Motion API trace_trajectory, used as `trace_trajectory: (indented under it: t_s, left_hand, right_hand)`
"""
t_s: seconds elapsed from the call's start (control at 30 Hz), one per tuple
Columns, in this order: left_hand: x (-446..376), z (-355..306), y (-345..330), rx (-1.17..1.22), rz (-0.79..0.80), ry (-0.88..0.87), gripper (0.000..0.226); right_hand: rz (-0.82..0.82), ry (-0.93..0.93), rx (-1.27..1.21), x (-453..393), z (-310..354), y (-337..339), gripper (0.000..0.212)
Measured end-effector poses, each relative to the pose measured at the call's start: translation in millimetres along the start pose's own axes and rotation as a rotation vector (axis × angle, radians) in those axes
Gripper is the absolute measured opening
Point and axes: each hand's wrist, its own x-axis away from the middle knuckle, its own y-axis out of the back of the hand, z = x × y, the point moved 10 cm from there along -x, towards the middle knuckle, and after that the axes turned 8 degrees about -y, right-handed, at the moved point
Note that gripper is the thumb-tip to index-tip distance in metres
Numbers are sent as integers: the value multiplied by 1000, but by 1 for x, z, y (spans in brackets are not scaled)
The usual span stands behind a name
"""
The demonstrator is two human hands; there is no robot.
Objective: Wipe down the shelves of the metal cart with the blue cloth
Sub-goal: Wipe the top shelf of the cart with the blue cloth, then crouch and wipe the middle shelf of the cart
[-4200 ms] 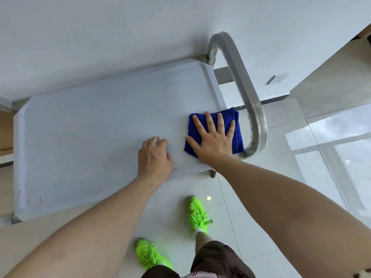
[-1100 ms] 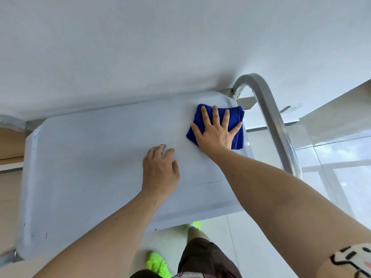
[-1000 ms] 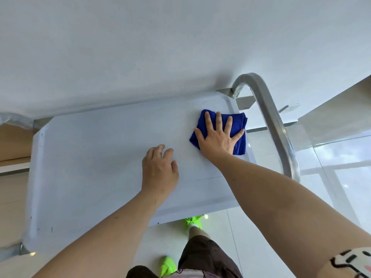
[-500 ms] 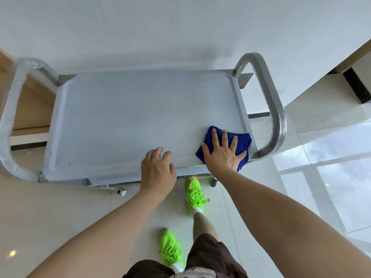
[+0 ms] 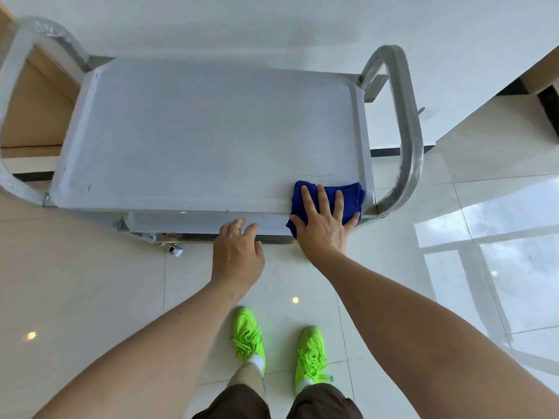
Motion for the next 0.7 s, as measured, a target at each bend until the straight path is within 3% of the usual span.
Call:
trace_trajectory:
  t_s: [0.33, 0.53, 0.7]
  left_hand:
    - [44, -39, -37, -7, -17, 78, 39]
    - [57, -52, -70, 16, 0, 119, 40]
    - [58, -36, -96, -24, 57, 151, 42]
  right_hand:
    - [-64, 130, -105, 10, -45, 6, 82]
    - [-98, 215, -177, 41, -65, 1, 68]
    - [46, 182, -178, 65, -82, -51, 58]
